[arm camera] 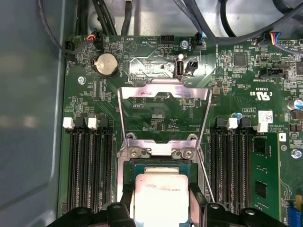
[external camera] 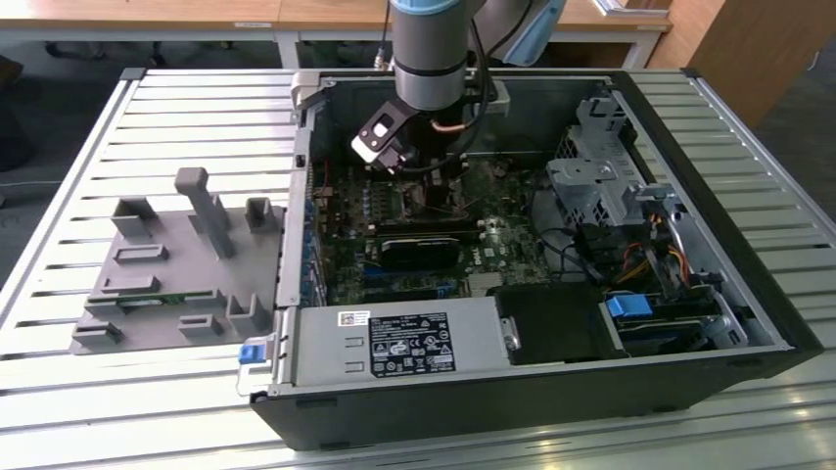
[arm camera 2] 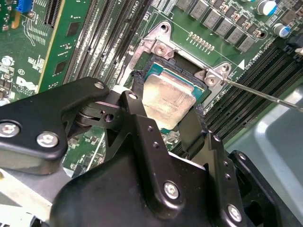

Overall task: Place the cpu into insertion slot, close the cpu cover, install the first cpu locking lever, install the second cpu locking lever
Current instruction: 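Place the cpu into insertion slot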

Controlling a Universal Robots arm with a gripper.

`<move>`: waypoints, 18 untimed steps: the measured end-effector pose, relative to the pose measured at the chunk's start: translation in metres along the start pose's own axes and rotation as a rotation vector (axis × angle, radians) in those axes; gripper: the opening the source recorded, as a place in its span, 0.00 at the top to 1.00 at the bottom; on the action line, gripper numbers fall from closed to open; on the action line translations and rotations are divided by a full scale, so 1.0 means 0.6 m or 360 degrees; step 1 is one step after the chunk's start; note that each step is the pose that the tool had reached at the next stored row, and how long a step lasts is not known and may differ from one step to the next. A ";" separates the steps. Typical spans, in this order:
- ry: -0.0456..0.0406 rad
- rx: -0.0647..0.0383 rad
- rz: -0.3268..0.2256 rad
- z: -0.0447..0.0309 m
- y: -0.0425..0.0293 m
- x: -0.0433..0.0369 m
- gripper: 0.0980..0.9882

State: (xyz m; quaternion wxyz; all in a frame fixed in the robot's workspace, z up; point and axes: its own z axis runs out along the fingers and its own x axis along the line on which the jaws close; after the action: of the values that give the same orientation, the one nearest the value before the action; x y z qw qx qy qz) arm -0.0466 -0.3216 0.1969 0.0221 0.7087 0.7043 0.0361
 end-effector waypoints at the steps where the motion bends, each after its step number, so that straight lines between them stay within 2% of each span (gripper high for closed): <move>1: 0.0000 0.0001 0.0000 0.001 0.000 0.000 0.50; 6: 0.0000 0.0005 0.0000 0.005 0.000 0.001 0.50; 18: 0.0000 0.0006 0.0000 0.007 0.002 0.001 0.50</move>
State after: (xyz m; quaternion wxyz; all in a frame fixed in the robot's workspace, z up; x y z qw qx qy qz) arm -0.0449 -0.3211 0.1929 0.0209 0.7088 0.7043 0.0348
